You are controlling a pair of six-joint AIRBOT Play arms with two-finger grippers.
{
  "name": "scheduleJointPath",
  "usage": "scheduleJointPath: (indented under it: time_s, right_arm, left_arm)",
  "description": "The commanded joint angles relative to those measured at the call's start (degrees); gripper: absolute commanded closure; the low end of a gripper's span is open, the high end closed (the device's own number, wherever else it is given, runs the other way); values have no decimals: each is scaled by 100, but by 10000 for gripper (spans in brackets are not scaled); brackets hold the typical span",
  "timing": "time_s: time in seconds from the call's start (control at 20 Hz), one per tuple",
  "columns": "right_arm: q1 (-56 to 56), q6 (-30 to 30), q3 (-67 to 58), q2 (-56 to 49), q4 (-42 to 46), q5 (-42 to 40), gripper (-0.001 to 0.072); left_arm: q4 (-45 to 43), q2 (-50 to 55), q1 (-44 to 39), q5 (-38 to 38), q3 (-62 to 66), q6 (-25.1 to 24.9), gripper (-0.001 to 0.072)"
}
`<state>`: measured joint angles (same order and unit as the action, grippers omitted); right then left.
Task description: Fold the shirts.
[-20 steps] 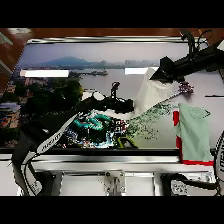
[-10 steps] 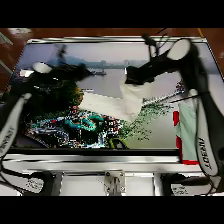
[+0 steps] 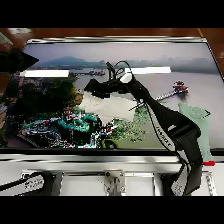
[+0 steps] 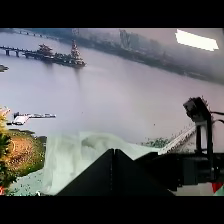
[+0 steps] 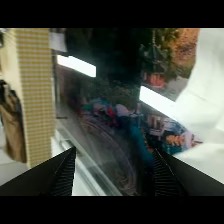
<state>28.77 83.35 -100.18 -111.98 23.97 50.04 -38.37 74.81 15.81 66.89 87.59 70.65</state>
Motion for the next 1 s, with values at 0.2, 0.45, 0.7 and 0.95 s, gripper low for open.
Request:
scheduleJointPath:
  time_s: [0.2,0.45,0.7,0.95]
  right_arm:
    - [-798,203,-4,496,1078,2422,126]
    - [-1738,791,13,1025,4675,4448,123]
    - [-2673,881,1147,1025,3742,3473,37]
    - [-2586,549,1937,660,2511,2074,37]
  left_arm:
    - [-28,-140,-55,162,-581,-302,671]
    - [-31,-142,4,153,-592,-361,670]
    - [-26,-142,-2,155,-592,-354,670]
    - [-24,-140,-96,116,-592,-356,670]
